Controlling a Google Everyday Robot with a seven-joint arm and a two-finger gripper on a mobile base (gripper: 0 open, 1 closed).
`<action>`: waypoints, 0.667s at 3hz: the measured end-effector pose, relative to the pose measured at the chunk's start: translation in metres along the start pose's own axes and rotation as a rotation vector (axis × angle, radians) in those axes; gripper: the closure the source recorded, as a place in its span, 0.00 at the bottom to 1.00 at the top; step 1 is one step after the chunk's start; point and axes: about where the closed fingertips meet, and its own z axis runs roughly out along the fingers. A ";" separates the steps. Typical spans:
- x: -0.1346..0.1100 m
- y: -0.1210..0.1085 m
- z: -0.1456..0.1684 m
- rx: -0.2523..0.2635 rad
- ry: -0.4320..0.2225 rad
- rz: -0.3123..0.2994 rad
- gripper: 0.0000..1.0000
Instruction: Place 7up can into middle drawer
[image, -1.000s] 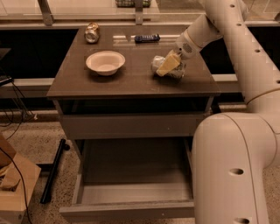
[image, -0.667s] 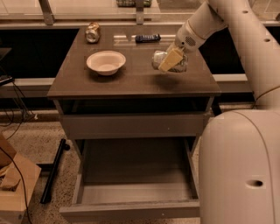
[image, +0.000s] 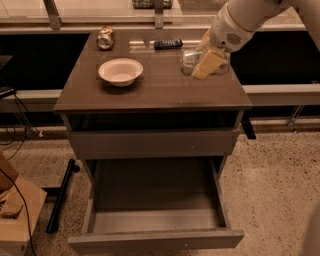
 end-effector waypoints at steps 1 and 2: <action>-0.014 0.039 -0.021 0.043 -0.028 -0.064 1.00; -0.011 0.093 -0.006 0.003 -0.055 -0.067 1.00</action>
Offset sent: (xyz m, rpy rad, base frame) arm -0.1734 0.0429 -0.1214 0.0287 0.1463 0.1245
